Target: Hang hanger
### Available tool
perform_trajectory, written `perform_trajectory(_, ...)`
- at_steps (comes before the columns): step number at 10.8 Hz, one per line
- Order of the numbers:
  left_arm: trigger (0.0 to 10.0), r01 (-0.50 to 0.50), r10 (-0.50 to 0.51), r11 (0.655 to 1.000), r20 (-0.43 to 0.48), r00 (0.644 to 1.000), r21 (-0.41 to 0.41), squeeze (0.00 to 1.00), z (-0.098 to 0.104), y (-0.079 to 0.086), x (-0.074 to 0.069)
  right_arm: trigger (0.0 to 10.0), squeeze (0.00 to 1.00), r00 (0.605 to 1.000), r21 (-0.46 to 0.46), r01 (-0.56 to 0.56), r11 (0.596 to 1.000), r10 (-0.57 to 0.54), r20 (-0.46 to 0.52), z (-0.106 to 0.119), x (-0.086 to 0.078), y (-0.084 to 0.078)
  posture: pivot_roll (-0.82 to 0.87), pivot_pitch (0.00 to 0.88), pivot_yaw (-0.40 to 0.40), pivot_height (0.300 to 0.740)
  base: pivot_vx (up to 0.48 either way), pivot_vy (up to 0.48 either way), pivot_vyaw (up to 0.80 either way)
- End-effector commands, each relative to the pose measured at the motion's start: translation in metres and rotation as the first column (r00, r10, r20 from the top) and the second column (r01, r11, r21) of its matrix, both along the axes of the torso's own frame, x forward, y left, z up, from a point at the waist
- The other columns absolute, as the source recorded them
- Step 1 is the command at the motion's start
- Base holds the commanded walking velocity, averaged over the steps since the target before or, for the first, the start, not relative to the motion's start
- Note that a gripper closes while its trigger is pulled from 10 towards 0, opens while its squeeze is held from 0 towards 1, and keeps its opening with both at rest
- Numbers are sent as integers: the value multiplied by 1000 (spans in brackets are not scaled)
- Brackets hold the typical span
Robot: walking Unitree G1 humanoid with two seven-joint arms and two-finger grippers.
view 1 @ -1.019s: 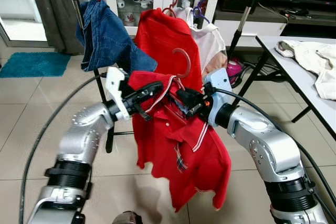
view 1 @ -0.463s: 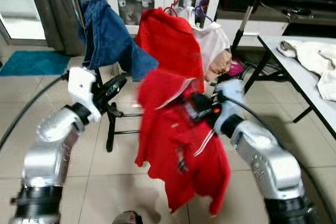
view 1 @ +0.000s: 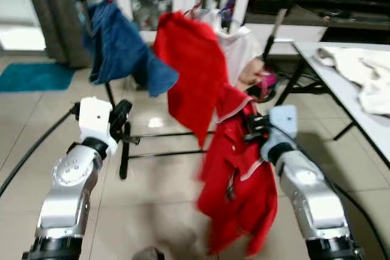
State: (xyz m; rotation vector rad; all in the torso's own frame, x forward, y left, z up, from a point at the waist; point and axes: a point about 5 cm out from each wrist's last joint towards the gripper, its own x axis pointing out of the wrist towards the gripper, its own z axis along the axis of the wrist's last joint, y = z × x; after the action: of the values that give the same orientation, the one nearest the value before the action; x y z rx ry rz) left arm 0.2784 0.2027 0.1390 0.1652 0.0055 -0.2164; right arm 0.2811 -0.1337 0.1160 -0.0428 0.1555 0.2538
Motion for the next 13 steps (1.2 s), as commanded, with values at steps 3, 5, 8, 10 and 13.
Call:
perform_trajectory(3,10000,28,-27,999,28,999,-36,0,4,-17,4,10000,0,999,160,-29,987,23,40,9,-4,2,4,0,-13,740,335,0,0)
perform_trajectory(5,10000,38,-37,999,28,999,-39,0,4,-20,2,10000,0,991,96,-115,989,108,82,12,-5,8,7,0,-13,740,339,0,278)
perform_trajectory(8,10000,46,-46,999,18,999,-21,0,2,-21,1,10000,0,989,130,-136,982,126,79,14,-1,8,4,0,-16,740,340,0,533)
perform_trajectory(10,10000,54,-54,998,18,998,-18,0,3,-22,0,10000,0,989,152,-132,980,119,89,15,0,7,4,0,-14,740,341,0,0)
perform_trajectory(13,10000,66,-66,998,15,998,-3,0,3,-21,1,10000,0,982,99,-142,985,128,140,20,2,7,3,0,-11,740,340,0,0)
